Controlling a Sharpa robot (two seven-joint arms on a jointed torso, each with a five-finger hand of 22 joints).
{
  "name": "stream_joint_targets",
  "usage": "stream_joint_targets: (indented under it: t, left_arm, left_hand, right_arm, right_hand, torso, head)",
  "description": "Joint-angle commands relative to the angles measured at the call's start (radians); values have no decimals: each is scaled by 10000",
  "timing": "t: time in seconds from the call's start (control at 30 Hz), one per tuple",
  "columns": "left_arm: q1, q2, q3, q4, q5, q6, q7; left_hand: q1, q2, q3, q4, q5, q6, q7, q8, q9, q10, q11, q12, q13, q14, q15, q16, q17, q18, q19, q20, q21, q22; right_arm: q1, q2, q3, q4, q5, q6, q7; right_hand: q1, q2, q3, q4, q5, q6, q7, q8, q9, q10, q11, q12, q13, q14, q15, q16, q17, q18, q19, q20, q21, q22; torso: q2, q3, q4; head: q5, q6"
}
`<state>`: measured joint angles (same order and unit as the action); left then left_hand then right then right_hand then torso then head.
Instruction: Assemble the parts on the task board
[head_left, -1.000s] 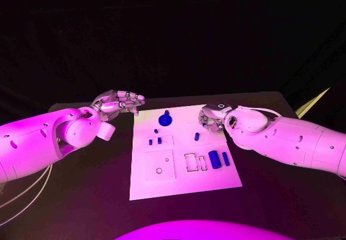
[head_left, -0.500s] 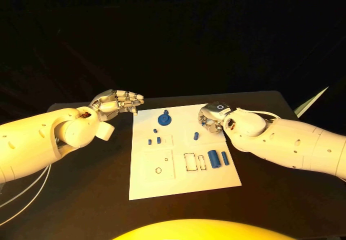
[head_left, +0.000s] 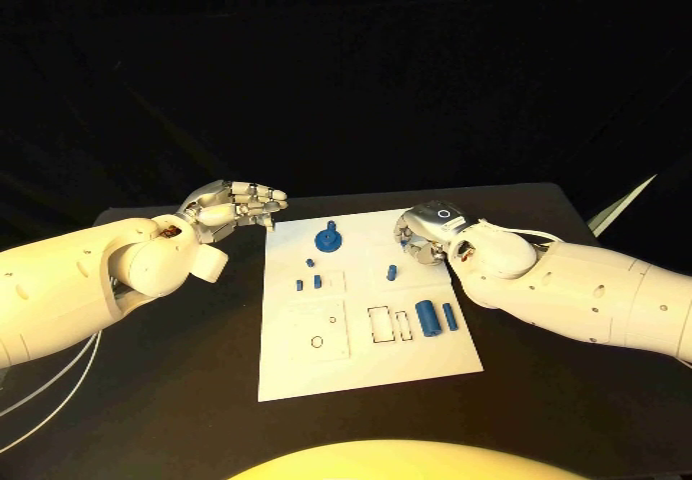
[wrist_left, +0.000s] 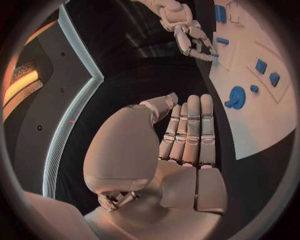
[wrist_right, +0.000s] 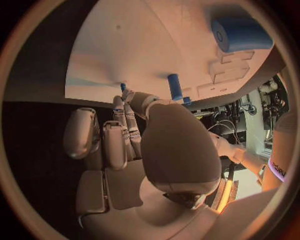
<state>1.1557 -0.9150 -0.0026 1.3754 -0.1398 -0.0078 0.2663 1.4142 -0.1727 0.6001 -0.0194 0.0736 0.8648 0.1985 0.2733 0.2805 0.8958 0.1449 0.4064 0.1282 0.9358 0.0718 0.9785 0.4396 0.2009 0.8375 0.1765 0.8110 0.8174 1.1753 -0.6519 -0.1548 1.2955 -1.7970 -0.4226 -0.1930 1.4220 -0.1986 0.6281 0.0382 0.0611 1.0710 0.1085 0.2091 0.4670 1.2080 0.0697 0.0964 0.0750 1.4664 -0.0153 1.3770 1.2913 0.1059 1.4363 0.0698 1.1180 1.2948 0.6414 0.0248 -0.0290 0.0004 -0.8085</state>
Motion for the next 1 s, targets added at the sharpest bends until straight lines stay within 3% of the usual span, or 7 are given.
stream_joint_targets:
  t: [0.03, 0.3, 0.53, 0.7, 0.93, 1.0]
  left_arm:
    - [9, 4, 10, 3, 15, 3, 33]
    - [8, -9, 10, -34, 31, 38, -6]
    - [8, -15, 10, -80, 44, 63, -27]
    - [5, 10, 9, -147, 54, 66, -27]
    - [-4, 62, 8, -230, 65, 68, -20]
    - [-6, 80, 8, -248, 69, 69, -20]
  left_hand:
    - [-72, 14, -131, -34, 195, -13, 91, 75, 165, 59, 41, -19, -102, -58, 26, -96, -121, -177, -100, -108, -137, -138]
    - [-94, 14, -145, -25, 199, -58, 110, 47, 155, 35, 57, -43, -117, -54, 39, -108, -133, -179, -96, -99, -156, -153]
    - [-97, 14, -148, -25, 200, -66, 113, 41, 153, 26, 60, -50, -122, -54, 42, -111, -137, -179, -95, -96, -162, -158]
    - [-97, 14, -148, -25, 200, -66, 113, 41, 153, 26, 60, -50, -122, -54, 42, -111, -137, -179, -95, -96, -162, -158]
    - [-92, 19, -146, -29, 203, -69, 116, 38, 152, 16, 63, -59, -127, -55, 44, -117, -141, -178, -94, -95, -169, -163]
    - [-92, 19, -146, -29, 203, -69, 116, 38, 152, 16, 63, -59, -127, -55, 44, -117, -141, -178, -94, -95, -169, -163]
  right_arm:
    - [7, -69, 9, 100, 63, -145, 43]
    - [68, -393, 45, 626, 297, -165, 12]
    - [132, -901, 119, 1816, 500, -522, -14]
    - [143, -1031, 143, 2675, 644, -886, 48]
    - [98, -824, 155, 3532, 864, -1263, 233]
    - [53, -706, 156, 3642, 913, -1326, 298]
  right_hand:
    - [-325, 283, 498, -266, 111, 267, 61, 262, 226, 877, -240, 248, 382, 521, -156, 8, 211, -310, 284, 8, 267, 1257]
    - [-349, 279, 505, -281, 110, 271, 61, 266, 234, 887, -242, 242, 386, 521, -158, 4, 203, -310, 286, 7, 273, 1262]
    - [-370, 277, 510, -293, 108, 275, 61, 270, 241, 894, -243, 236, 390, 522, -160, 6, 203, -313, 291, 5, 289, 1270]
    - [-376, 274, 514, -303, 108, 277, 61, 272, 244, 897, -244, 232, 392, 522, -164, 6, 203, -313, 292, 4, 290, 1272]
    - [-381, 272, 520, -315, 109, 278, 61, 274, 248, 901, -244, 228, 394, 522, -167, 5, 199, -314, 295, 1, 301, 1277]
    - [-384, 271, 526, -327, 109, 277, 63, 274, 251, 901, -244, 223, 395, 520, -169, -3, 187, -308, 289, -2, 275, 1270]
  torso:
    - [1, 1, -9]
    - [-1, 1, -15]
    - [-25, -7, -32]
    - [-21, 19, -11]
    - [-14, -2, 0]
    - [-13, -2, 4]
  head:
    - [7, 14]
    - [24, 14]
    - [128, 36]
    - [342, 19]
    - [660, -9]
    - [818, -78]
